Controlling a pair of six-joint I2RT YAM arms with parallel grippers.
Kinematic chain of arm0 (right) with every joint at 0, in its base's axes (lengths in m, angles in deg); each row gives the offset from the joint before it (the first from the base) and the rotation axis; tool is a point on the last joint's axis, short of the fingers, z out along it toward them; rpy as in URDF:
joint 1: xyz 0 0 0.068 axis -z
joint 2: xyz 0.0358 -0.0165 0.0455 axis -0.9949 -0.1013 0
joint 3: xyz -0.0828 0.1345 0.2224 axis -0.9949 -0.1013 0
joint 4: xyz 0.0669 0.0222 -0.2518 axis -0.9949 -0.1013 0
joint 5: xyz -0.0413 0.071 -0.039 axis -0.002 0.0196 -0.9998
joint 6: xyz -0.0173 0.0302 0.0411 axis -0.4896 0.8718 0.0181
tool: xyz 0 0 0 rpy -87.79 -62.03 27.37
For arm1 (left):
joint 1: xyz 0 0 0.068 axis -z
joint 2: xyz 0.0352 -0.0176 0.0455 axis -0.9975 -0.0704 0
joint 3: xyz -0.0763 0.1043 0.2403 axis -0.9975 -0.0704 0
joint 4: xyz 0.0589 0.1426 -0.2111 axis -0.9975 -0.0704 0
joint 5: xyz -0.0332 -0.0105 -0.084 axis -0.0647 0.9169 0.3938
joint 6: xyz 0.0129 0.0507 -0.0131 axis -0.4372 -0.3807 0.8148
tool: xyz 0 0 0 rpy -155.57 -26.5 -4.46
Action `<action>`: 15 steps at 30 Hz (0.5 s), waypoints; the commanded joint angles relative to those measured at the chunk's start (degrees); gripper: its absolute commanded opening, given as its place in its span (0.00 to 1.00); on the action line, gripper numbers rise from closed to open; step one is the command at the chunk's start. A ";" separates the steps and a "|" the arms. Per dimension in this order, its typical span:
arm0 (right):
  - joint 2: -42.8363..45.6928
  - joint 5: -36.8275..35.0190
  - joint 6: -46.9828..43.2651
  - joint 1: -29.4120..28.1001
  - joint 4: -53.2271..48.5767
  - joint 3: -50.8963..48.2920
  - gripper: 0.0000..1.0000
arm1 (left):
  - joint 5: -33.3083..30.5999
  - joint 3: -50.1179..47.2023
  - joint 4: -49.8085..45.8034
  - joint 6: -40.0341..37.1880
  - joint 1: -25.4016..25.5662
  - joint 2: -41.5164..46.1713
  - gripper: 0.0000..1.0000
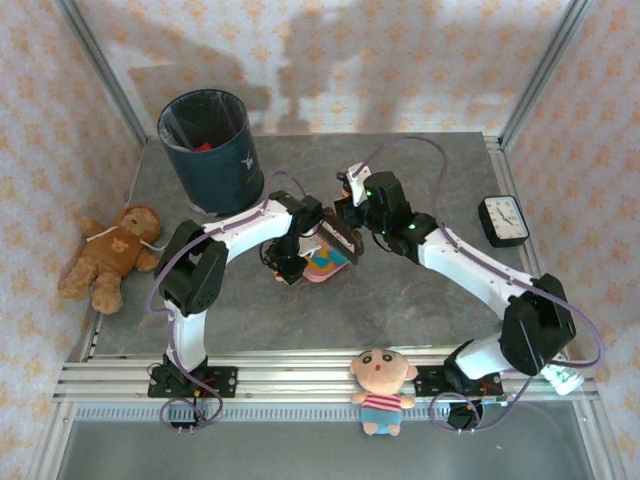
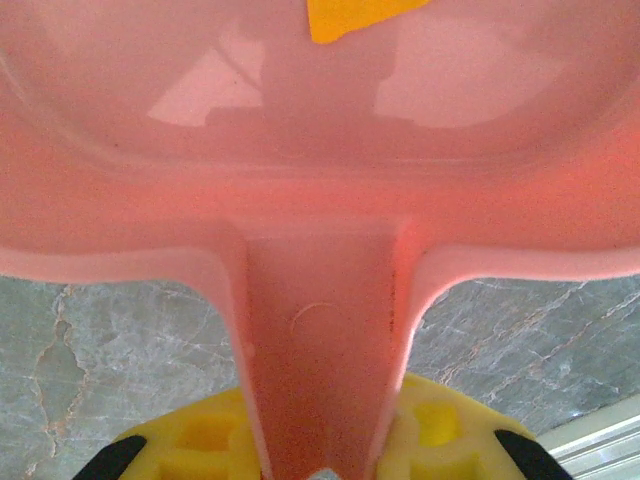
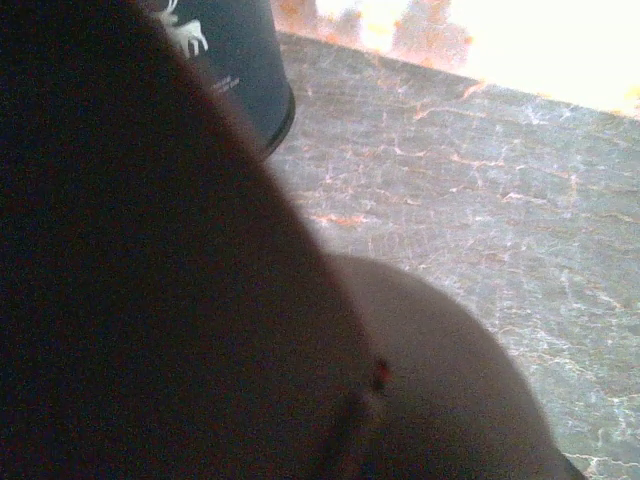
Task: Sweep away the paper scraps from the table
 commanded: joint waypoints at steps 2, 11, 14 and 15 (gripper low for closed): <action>4.77 -3.61 1.51 -0.01 3.58 -0.92 0.00 | -1.43 0.05 1.02 0.79 -0.18 3.60 0.00; 11.06 -18.74 3.10 0.54 3.68 -3.88 0.00 | -1.25 -0.56 4.05 1.84 -0.89 6.36 0.00; 12.49 -23.95 4.47 0.89 1.49 -4.05 0.00 | -0.54 -0.86 5.30 2.10 -1.42 7.58 0.00; 12.79 -25.42 5.12 1.14 0.84 -4.32 0.00 | -0.22 -1.02 5.85 2.33 -1.63 8.06 0.00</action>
